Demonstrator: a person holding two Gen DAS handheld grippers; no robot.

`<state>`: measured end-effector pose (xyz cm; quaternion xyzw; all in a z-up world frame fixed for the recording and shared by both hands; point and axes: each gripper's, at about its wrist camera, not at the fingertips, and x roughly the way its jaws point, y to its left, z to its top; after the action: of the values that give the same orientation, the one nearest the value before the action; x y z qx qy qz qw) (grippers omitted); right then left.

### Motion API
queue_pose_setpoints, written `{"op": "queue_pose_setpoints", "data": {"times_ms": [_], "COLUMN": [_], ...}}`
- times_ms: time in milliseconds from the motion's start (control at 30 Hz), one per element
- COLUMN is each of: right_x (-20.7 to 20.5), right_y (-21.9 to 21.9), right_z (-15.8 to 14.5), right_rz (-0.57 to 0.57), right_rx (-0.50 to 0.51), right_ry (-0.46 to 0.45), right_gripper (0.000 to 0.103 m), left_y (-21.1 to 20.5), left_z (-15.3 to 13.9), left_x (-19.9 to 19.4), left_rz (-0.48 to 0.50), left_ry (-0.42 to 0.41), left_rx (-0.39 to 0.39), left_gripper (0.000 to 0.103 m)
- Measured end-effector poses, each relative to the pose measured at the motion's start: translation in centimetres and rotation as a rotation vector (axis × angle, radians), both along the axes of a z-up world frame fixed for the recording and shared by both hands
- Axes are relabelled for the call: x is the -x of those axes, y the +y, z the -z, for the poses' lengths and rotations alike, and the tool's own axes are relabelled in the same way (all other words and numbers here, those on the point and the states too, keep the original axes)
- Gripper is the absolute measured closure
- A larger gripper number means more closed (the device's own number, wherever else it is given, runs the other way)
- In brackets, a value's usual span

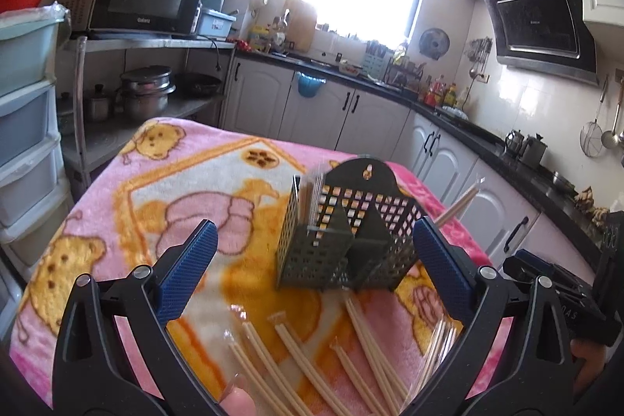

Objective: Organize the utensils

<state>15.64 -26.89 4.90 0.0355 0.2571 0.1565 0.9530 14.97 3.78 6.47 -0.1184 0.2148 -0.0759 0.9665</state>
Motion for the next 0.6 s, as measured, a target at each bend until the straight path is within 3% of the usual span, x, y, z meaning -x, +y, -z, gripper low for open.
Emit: {"op": "queue_pose_setpoints", "data": {"times_ms": [600], "right_x": [0.2], "right_y": [-0.8], "right_z": [4.7], "right_rz": [-0.021], "right_rx": [0.047], "right_ry": [0.14], "right_gripper": [0.039], "left_y": [-1.5], "left_z": [6.4], "left_x": [-0.5], "left_rz": [0.05], "left_ry": [0.192], "left_rx": [0.006], "left_gripper": [0.011]}}
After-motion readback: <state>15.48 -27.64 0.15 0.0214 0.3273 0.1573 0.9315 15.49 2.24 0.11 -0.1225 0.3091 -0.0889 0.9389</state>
